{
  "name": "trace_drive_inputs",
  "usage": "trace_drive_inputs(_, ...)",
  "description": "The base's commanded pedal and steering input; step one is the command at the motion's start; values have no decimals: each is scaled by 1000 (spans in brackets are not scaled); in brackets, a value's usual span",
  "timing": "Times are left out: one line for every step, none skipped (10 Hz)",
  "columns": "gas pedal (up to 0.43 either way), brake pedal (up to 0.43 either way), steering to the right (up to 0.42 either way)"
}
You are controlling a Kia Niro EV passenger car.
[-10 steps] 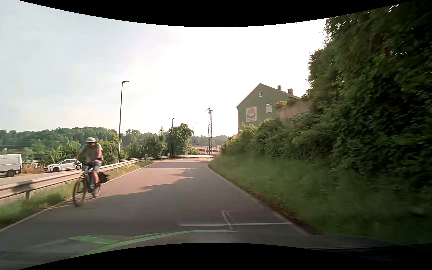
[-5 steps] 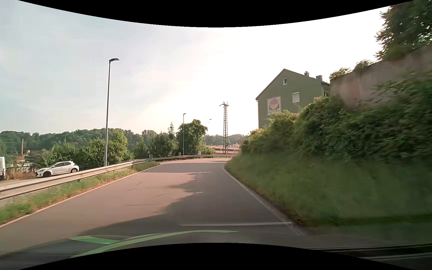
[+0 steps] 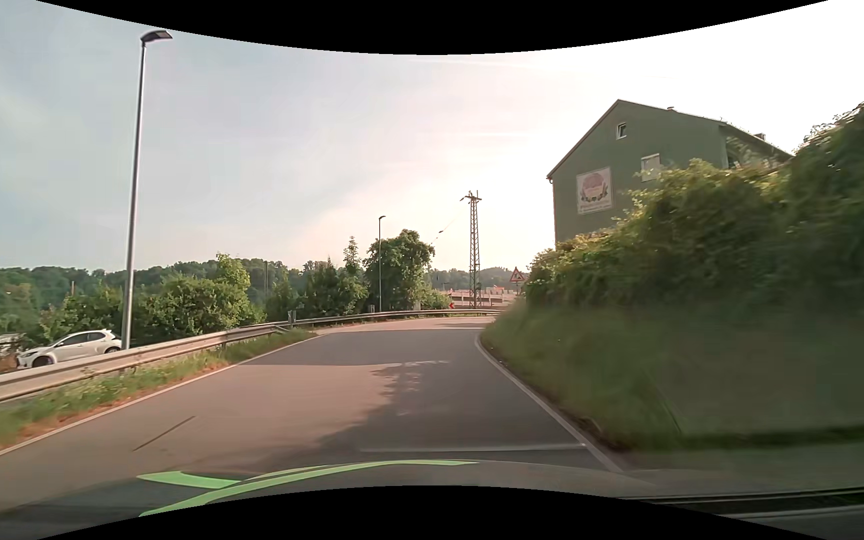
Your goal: Follow the waypoints while adhering to traffic rules and regulations
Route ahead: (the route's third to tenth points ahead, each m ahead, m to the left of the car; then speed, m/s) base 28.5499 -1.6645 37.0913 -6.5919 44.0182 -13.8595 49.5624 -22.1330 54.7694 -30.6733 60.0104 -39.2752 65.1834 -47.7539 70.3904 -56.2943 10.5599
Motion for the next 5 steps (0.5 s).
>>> trace_drive_inputs(39, 0, -20)
trace_drive_inputs(0, 0, -14)
trace_drive_inputs(0, 0, -9)
trace_drive_inputs(0, 0, -4)
trace_drive_inputs(0, 0, -1)
